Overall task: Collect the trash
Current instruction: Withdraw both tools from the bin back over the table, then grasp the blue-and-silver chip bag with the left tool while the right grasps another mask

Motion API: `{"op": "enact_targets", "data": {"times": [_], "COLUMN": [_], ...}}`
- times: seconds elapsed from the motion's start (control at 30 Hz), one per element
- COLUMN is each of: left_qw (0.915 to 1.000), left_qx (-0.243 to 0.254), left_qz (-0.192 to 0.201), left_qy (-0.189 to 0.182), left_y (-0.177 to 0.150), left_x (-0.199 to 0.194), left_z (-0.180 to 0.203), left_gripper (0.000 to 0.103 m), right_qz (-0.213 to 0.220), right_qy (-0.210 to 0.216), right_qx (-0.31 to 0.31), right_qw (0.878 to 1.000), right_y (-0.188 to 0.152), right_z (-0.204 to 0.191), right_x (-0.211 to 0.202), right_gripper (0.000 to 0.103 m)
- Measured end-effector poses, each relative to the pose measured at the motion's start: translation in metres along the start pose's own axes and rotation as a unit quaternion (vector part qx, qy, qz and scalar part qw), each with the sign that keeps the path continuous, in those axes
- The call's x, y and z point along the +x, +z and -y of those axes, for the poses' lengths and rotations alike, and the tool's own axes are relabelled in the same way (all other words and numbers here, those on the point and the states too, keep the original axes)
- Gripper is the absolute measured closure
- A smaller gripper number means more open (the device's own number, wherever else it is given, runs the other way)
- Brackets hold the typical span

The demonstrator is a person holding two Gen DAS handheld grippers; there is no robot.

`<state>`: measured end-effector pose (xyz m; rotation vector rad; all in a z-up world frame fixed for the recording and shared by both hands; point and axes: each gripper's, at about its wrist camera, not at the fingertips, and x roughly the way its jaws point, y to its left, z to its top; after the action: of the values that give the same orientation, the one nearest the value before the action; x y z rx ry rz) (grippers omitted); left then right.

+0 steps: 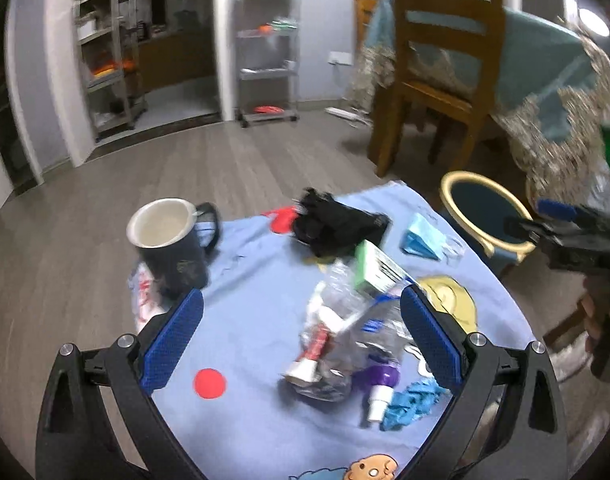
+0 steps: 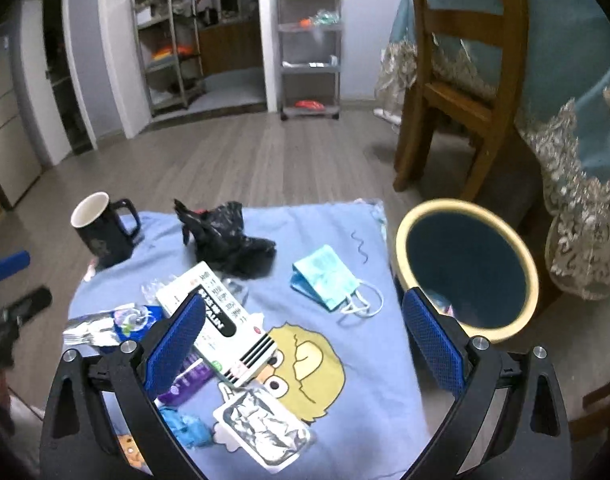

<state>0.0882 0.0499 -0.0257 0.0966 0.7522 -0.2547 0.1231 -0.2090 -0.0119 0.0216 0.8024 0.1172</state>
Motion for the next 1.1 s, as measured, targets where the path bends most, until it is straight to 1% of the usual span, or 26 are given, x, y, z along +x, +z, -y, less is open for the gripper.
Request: {"op": "enact_targets", "data": {"times": [0.1, 0.17, 0.23, 0.3, 0.37, 0.4, 0.43, 0.47, 0.53, 0.6, 0.67, 0.73, 0.97, 1.1], "left_qw": [0.9988, 0.9973, 0.9956, 0.9943, 0.9934, 0.9929, 0.9923, 0.9918, 0.9909, 0.9917, 0.9929, 0.9941, 0.9982, 0.9986], "left_qx": [0.045, 0.067, 0.087, 0.098, 0.102, 0.103, 0.105, 0.107, 0.111, 0.109, 0.103, 0.092, 0.041, 0.03], "left_qz": [-0.015, -0.026, -0.033, -0.042, -0.052, -0.059, -0.066, -0.07, -0.075, -0.067, -0.059, -0.054, -0.018, 0.003], "left_qy": [-0.01, -0.014, -0.011, -0.009, -0.006, -0.006, -0.006, -0.005, -0.006, -0.009, -0.013, -0.021, -0.039, -0.043], "left_y": [-0.006, -0.01, -0.013, -0.014, -0.015, -0.015, -0.016, -0.016, -0.016, -0.012, -0.008, -0.004, 0.015, 0.026], "left_x": [0.011, 0.018, 0.026, 0.034, 0.04, 0.043, 0.046, 0.049, 0.051, 0.046, 0.041, 0.036, 0.015, 0.004], "left_z": [0.022, 0.034, 0.044, 0.05, 0.052, 0.052, 0.052, 0.053, 0.053, 0.053, 0.051, 0.047, 0.034, 0.032], "left_gripper": [0.006, 0.006, 0.007, 0.012, 0.022, 0.025, 0.032, 0.042, 0.054, 0.055, 0.058, 0.065, 0.069, 0.069], "right_qz": [-0.017, -0.02, -0.022, -0.026, -0.033, -0.037, -0.041, -0.045, -0.052, -0.056, -0.057, -0.058, -0.068, -0.063], "right_qy": [0.004, 0.008, 0.009, 0.008, 0.011, 0.01, 0.008, 0.005, 0.004, 0.007, 0.01, 0.012, 0.021, -0.002], "right_qx": [0.024, 0.034, 0.041, 0.042, 0.04, 0.039, 0.037, 0.035, 0.035, 0.037, 0.037, 0.035, 0.017, 0.0], "right_qw": [1.0, 0.999, 0.999, 0.999, 0.999, 0.999, 0.998, 0.998, 0.998, 0.998, 0.998, 0.998, 0.997, 0.998], "right_y": [0.0, -0.002, -0.004, -0.005, -0.007, -0.008, -0.009, -0.011, -0.013, -0.014, -0.015, -0.015, -0.015, -0.006], "right_z": [0.003, 0.009, 0.013, 0.014, 0.016, 0.017, 0.017, 0.018, 0.019, 0.02, 0.02, 0.019, 0.012, 0.015], "right_x": [0.008, 0.012, 0.013, 0.014, 0.017, 0.018, 0.02, 0.022, 0.025, 0.027, 0.027, 0.027, 0.031, 0.04], "right_gripper": [0.005, 0.005, 0.005, 0.005, 0.005, 0.005, 0.005, 0.005, 0.005, 0.005, 0.005, 0.005, 0.005, 0.005]}}
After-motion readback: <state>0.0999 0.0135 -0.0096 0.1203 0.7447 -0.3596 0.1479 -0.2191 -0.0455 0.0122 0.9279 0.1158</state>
